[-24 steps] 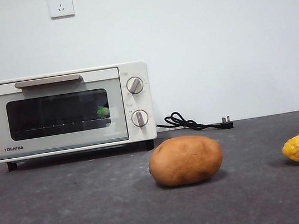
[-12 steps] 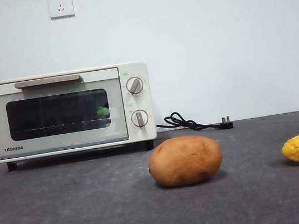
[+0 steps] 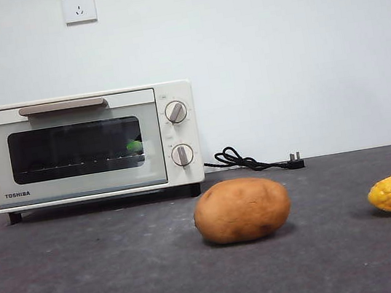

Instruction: Take the eggplant from the table,put the eggplant in the oven

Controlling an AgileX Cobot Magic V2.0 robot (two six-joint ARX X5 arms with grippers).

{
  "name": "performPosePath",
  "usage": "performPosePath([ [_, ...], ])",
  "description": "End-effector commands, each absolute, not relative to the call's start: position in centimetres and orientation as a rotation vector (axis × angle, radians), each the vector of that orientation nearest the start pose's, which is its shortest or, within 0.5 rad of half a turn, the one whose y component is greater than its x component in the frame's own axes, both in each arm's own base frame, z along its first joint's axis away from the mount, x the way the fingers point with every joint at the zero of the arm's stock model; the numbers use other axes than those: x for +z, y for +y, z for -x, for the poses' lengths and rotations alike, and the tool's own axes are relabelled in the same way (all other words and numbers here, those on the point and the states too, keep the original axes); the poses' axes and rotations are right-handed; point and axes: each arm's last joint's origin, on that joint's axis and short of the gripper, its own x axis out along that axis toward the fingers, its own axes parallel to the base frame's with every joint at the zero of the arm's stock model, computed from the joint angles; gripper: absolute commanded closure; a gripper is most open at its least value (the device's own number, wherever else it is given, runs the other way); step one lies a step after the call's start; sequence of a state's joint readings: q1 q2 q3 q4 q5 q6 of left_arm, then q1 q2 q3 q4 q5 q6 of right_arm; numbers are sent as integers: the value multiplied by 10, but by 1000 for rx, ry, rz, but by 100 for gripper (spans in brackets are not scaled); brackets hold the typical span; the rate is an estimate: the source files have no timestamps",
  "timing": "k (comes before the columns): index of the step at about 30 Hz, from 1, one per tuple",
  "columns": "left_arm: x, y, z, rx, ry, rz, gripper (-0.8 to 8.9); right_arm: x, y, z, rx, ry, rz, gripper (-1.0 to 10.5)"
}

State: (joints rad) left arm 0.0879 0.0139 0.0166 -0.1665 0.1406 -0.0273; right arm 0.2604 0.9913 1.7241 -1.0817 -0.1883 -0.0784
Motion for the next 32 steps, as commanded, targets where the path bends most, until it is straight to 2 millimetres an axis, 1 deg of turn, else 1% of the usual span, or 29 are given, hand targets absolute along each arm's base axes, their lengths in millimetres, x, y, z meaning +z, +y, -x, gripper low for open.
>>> performPosePath([
  [1, 150, 5, -97, -44, 164, 53, 818, 503, 19, -92, 341, 307, 18, 945],
  [4, 150, 5, -97, -44, 164, 53, 817, 506, 10, -74, 253, 255, 40, 945],
  [8, 150, 5, -97, -44, 164, 53, 817, 505, 5, -45, 176, 178, 68, 945],
  [11, 150, 5, -97, -44, 165, 53, 817, 497, 4, -25, 135, 112, 75, 946],
  [14, 150, 5, -97, -44, 165, 53, 818, 478, 4, -17, 124, 73, 80, 945],
  [17, 150, 5, -97, -43, 165, 53, 818, 454, 4, -18, 124, 59, 82, 945],
  [20, 150, 5, -97, -44, 165, 53, 818, 424, 4, -26, 123, 53, 82, 945],
  [27, 150, 5, -97, -44, 165, 53, 817, 347, 2, -52, 120, 3, 52, 945],
  [32, 150, 5, -97, -44, 165, 53, 818, 300, 1, -65, 123, -62, 21, 945],
])
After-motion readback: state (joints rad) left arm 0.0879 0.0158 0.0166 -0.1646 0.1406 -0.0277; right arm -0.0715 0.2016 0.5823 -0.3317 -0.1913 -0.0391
